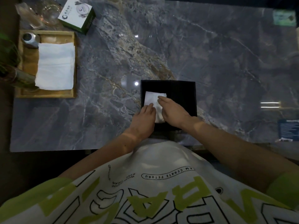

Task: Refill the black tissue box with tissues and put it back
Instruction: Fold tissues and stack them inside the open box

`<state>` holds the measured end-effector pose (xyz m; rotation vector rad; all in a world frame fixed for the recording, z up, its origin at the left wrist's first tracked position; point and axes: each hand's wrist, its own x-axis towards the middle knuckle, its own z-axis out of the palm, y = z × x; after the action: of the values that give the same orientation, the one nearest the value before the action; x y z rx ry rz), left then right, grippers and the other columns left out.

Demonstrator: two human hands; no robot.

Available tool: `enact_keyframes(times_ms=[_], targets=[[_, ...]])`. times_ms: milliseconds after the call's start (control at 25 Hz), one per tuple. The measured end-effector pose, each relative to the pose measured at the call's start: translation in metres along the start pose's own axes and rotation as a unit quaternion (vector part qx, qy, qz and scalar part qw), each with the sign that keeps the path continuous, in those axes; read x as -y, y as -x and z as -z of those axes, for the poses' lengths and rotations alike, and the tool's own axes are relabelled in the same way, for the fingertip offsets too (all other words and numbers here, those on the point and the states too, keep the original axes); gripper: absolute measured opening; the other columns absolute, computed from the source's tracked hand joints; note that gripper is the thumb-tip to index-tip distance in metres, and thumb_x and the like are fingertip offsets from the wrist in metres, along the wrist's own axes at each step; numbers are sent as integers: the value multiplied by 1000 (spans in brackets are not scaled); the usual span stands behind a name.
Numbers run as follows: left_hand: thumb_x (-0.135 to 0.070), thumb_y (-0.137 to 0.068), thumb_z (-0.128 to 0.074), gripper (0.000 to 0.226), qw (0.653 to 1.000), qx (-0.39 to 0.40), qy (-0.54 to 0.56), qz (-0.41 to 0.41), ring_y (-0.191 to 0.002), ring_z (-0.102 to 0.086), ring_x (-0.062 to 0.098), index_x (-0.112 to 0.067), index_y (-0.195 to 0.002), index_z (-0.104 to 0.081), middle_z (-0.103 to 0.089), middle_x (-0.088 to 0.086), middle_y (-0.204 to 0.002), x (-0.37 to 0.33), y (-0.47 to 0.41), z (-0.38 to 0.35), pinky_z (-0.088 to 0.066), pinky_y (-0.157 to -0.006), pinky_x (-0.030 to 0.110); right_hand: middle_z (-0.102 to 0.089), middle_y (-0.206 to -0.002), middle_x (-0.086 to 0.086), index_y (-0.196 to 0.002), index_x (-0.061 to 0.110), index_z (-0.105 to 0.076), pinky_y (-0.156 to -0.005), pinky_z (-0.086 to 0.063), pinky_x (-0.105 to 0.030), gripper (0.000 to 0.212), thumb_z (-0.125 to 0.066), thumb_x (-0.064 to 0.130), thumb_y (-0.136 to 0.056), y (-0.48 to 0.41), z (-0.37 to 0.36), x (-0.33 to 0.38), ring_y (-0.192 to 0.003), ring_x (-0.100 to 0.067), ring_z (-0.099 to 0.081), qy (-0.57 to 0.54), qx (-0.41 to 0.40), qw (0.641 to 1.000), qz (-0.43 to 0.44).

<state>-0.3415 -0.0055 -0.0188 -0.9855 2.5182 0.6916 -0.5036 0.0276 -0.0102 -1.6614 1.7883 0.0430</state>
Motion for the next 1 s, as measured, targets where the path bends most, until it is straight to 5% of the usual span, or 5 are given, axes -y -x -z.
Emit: enact_keyframes(times_ms=[160,320,640,1000], targets=[[-27,-97,-43,56,997,-79,14,-17,-144,-28,29,-12,-150,-28,-24,12,-159,14,12,-1,-34,-110,44,-24,-161,-14,-151,0,-27,-120,-22,-32,55,-42,7,-99,12,2,2,-148,-25,-23,-39,-81,996,-24],[-38,-99,-42,59,987,-154,32,19,-142,-32,32,-13,-150,-28,-29,16,-156,25,15,6,-32,-112,46,-31,-157,-18,-150,2,-32,-119,-25,-37,58,-50,15,-97,18,9,3,-145,-30,-28,35,-128,991,20],[-48,-96,-38,64,973,-183,23,138,-141,-29,34,-16,-150,-27,-30,16,-155,30,41,19,-21,-117,46,-40,-150,-22,-149,5,-36,-115,-29,-44,60,-56,27,-96,1,24,13,-140,-37,-36,66,-154,979,116],[-41,-95,-43,52,921,-294,53,250,-127,-48,28,-14,-140,-43,-48,10,-142,80,89,32,-35,-108,39,-39,-147,-21,-147,5,-32,-111,-33,-45,61,-52,28,-94,-53,36,93,-133,-36,-39,56,-135,968,203]])
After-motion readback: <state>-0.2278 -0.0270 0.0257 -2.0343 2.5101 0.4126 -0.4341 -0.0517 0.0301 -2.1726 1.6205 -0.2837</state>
